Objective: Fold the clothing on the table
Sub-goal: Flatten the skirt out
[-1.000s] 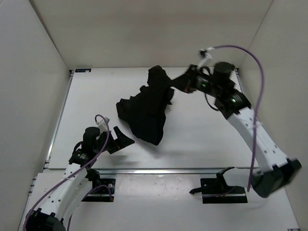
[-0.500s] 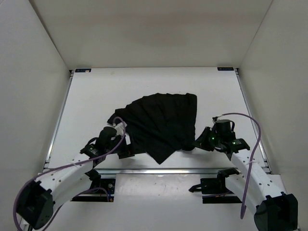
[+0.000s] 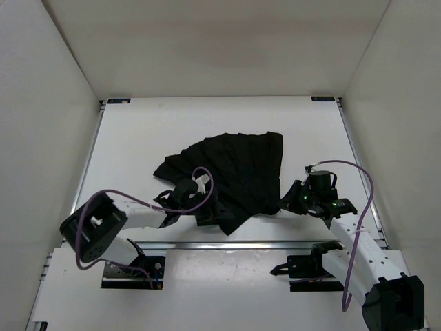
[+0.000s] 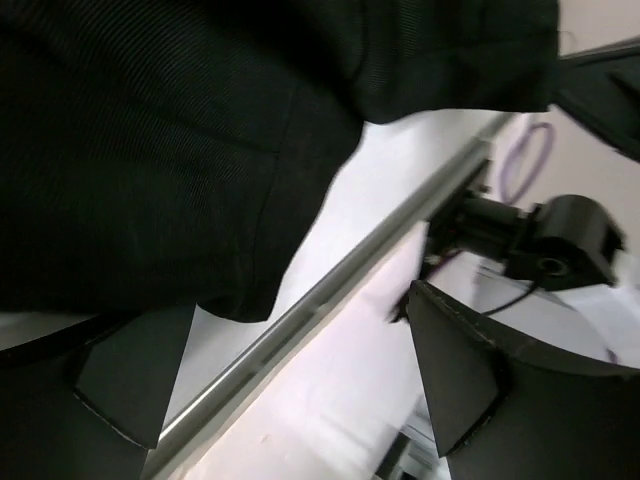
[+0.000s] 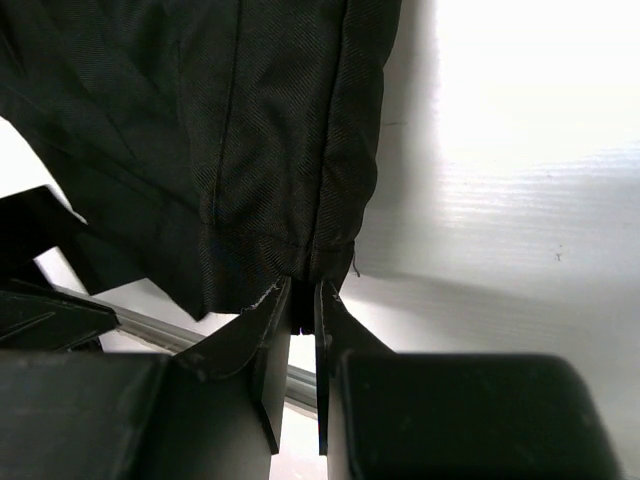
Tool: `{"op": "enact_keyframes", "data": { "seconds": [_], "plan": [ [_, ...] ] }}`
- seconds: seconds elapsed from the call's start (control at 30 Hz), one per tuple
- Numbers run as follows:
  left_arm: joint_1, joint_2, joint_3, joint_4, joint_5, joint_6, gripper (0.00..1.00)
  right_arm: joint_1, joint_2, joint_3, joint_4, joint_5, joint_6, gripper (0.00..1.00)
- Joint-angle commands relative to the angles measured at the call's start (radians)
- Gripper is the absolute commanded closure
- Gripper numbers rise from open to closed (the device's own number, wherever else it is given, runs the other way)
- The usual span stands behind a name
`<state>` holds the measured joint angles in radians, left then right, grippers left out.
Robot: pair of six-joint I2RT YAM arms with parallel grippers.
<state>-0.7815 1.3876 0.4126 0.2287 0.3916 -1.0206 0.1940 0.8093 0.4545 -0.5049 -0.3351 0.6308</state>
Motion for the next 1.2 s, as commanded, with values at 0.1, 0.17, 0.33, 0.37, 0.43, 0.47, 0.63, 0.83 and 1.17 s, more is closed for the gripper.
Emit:
{"op": "enact_keyframes", "data": {
  "seconds": [0.1, 0.17, 0.33, 0.37, 0.43, 0.47, 0.63, 0.83, 1.17],
  "plan": [
    [-0.032, 0.180, -0.018, 0.279, 0.046, -0.079, 0.22, -0.008, 0.002, 0.026, 0.075, -0.025, -0.025, 1.00],
    [-0.033, 0.215, -0.012, 0.300, 0.052, -0.090, 0.61, -0.010, 0.004, 0.026, 0.080, -0.031, -0.023, 1.00],
    [0.022, 0.222, -0.011, 0.183, 0.062, -0.014, 1.00, -0.016, 0.014, 0.029, 0.080, -0.032, -0.034, 1.00],
    [0.077, 0.179, -0.015, 0.088, 0.059, 0.055, 1.00, -0.015, 0.017, 0.036, 0.071, -0.028, -0.049, 0.99],
    [0.218, 0.089, -0.014, -0.100, 0.023, 0.178, 1.00, -0.018, 0.028, 0.035, 0.056, -0.044, -0.068, 1.00],
    [0.263, 0.029, 0.014, -0.226, -0.017, 0.265, 1.00, -0.018, 0.031, 0.029, 0.049, -0.048, -0.066, 1.00],
    [0.458, -0.105, 0.095, -0.483, -0.077, 0.431, 0.71, 0.085, 0.079, -0.034, 0.077, -0.025, -0.071, 1.00],
    [0.360, -0.122, 0.052, -0.439, -0.079, 0.366, 0.24, 0.160, 0.128, -0.128, 0.216, -0.078, -0.033, 1.00],
    [0.349, -0.154, 0.011, -0.493, -0.122, 0.366, 0.24, 0.150, 0.148, -0.135, 0.230, -0.073, -0.051, 1.00]
  ]
}}
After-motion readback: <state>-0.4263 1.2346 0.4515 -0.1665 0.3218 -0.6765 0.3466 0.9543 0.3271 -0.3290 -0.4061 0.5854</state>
